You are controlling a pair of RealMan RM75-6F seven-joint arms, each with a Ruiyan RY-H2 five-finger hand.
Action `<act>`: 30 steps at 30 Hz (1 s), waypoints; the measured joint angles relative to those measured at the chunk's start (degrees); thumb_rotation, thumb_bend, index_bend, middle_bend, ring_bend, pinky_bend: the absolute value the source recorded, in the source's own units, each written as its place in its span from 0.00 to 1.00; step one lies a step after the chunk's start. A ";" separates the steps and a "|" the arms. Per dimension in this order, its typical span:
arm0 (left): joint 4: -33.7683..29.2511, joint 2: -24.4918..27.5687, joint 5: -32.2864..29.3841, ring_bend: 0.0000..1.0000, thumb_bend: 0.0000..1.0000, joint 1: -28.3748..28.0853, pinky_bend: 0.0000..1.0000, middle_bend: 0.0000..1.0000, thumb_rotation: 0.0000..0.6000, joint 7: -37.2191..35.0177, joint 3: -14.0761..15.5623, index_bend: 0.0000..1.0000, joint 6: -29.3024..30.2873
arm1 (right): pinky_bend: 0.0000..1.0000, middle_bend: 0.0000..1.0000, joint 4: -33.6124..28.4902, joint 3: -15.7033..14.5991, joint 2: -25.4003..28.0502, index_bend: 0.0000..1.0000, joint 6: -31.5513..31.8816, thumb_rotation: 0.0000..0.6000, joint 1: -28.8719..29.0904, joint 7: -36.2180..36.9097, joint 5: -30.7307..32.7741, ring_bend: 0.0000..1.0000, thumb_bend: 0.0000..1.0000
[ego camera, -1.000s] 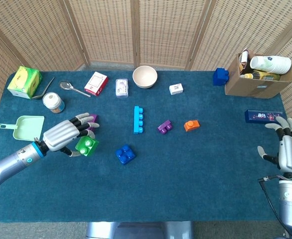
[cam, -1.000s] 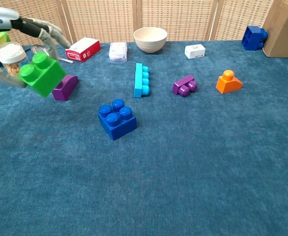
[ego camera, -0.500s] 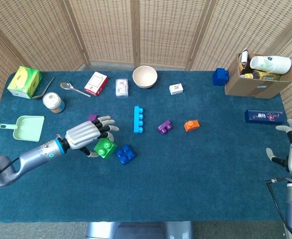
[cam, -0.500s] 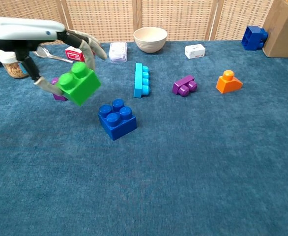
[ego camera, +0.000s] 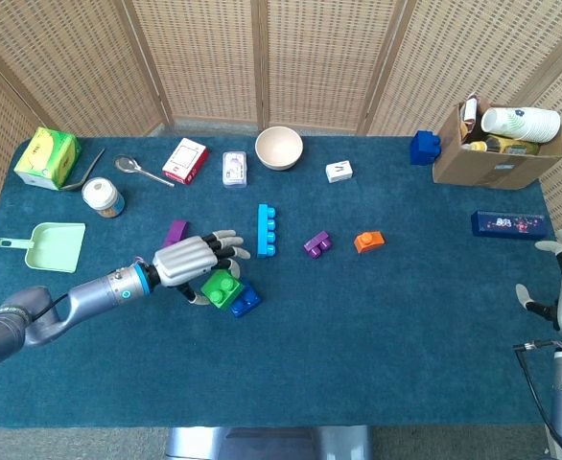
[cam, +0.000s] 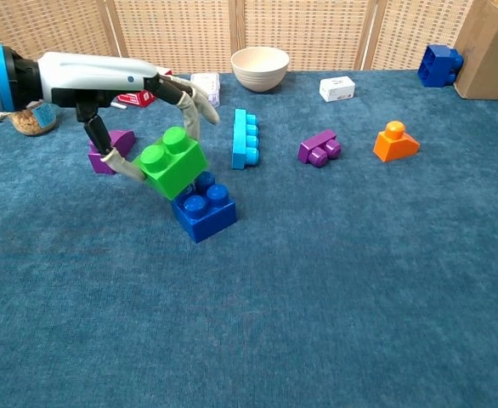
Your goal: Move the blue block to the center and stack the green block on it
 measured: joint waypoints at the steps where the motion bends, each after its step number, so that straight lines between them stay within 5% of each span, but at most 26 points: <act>1: 0.15 -0.16 -0.05 0.03 0.28 -0.20 0.00 0.17 1.00 -0.13 0.14 0.46 0.00 | 0.00 0.15 0.06 0.02 -0.01 0.28 -0.06 1.00 -0.01 -0.01 0.05 0.00 0.23; 30: 1.26 -2.62 -1.31 0.01 0.28 -5.58 0.00 0.16 1.00 0.28 3.06 0.46 -2.10 | 0.00 0.15 1.00 0.35 0.40 0.26 0.56 1.00 -2.06 2.36 -0.37 0.00 0.23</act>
